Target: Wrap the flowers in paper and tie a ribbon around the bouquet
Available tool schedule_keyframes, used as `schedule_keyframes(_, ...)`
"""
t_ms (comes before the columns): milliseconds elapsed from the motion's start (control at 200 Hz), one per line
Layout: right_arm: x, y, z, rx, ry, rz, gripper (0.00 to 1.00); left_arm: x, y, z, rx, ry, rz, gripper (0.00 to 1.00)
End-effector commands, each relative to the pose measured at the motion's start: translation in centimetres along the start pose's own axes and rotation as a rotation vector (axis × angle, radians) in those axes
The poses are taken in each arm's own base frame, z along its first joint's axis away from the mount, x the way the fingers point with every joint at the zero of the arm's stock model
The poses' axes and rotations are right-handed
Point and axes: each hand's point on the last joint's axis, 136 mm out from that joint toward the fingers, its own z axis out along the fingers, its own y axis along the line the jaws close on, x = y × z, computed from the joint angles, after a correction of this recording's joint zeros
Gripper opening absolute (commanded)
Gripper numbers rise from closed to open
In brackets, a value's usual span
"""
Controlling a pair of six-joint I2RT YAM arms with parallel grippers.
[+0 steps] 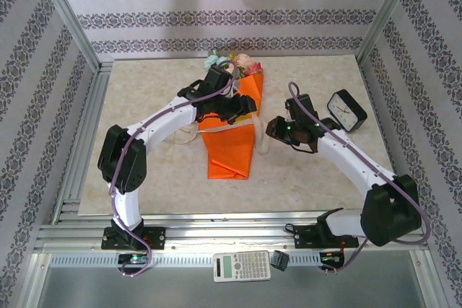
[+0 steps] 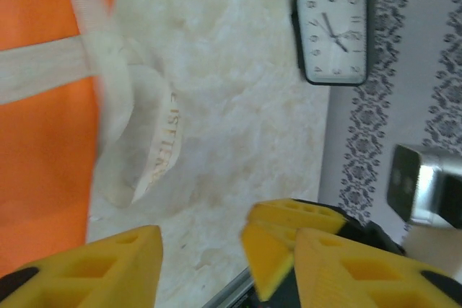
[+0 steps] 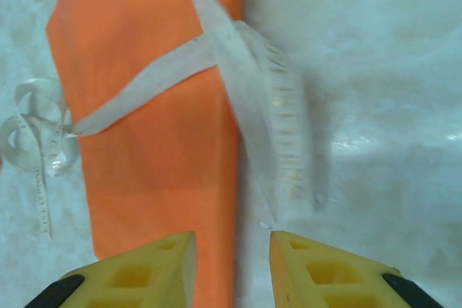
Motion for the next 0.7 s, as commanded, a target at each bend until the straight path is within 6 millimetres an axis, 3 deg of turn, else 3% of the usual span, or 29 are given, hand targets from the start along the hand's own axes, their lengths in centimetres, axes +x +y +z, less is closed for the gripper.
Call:
schedule_keyframes(0,0.5,-2.0,-0.8,0.095,-0.033,0.018,0.33,-1.4,1.9,-5.1,-0.088,-0.097,-0.01,0.55)
schedule_keyframes(140,1.2,0.1,-0.1,0.095,0.002,-0.055,0.34,-1.0,8.0,-9.0,-0.222,-0.126,-0.117,0.59)
schedule_keyframes(260,1.8,2.3,2.4,0.095,0.091,-0.021,0.39,-0.4,14.0,-10.8,-0.308,-0.134,-0.3,0.55)
schedule_keyframes(385,1.2,5.3,5.1,0.05,0.114,0.143,0.4,-0.8,16.5,-10.4,-0.268,-0.2,-0.494,0.55)
schedule_keyframes(490,0.5,7.5,7.1,0.067,0.11,0.273,0.43,-1.2,17.8,-8.8,-0.225,-0.243,-0.643,0.54)
schedule_keyframes(614,0.3,8.4,10.1,0.106,0.136,0.483,0.44,-0.7,20.3,-7.2,-0.211,-0.286,-0.805,0.53)
schedule_keyframes(694,-1.0,8.9,11.3,0.122,0.103,0.544,0.44,-0.6,21.5,-6.9,-0.234,-0.304,-0.837,0.53)
